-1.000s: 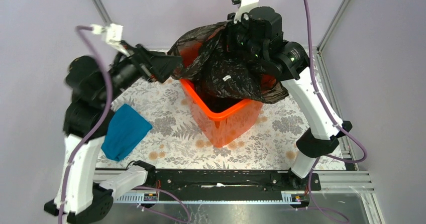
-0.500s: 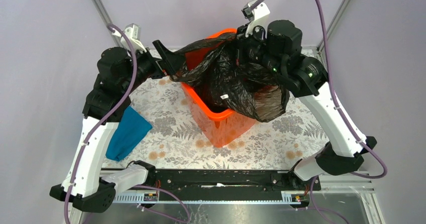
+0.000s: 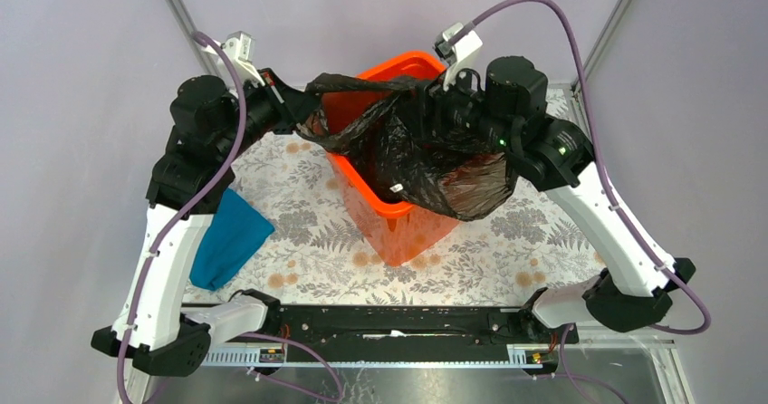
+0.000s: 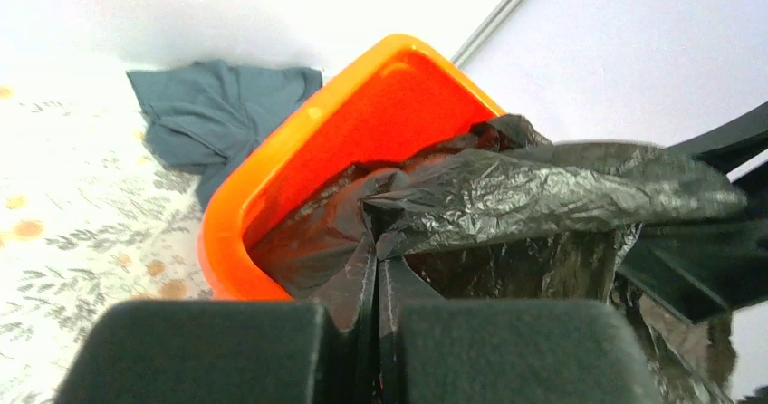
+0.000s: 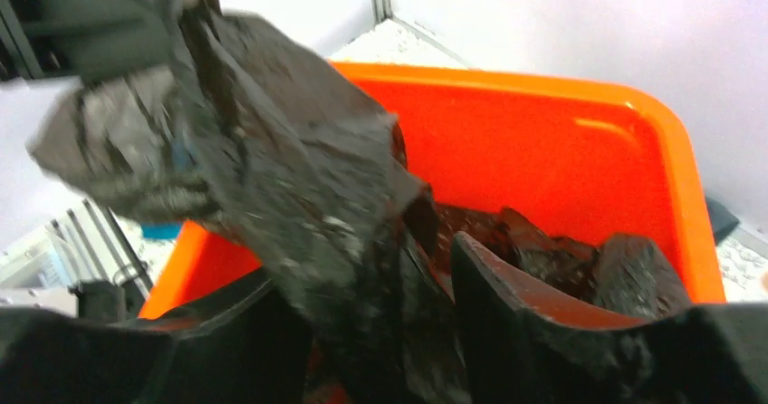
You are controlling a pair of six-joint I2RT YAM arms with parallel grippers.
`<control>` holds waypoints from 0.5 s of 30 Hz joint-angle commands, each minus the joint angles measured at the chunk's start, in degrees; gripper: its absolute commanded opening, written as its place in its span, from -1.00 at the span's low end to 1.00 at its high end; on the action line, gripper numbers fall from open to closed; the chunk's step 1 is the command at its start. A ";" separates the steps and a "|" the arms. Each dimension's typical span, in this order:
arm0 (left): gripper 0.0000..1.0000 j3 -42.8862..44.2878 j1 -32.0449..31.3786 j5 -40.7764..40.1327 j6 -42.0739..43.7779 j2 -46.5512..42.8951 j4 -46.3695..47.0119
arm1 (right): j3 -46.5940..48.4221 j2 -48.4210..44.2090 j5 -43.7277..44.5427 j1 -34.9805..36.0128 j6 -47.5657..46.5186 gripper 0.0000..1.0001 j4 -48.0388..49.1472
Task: Put the trash bags into the trash bin
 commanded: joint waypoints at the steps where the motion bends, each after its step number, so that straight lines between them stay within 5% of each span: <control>1: -1.00 5.74 0.21 -3.41 5.29 0.00 -1.20 | -2.72 -7.20 -0.73 -0.37 -6.13 0.36 -0.26; 8: -1.00 6.14 0.19 -4.47 10.76 -3.30 -0.81 | -7.33 -14.05 5.44 -0.37 -15.19 0.84 0.14; 15: -1.00 7.71 0.25 -3.86 11.49 -2.90 -0.77 | -7.11 -12.52 0.49 -0.37 -24.02 0.79 -1.41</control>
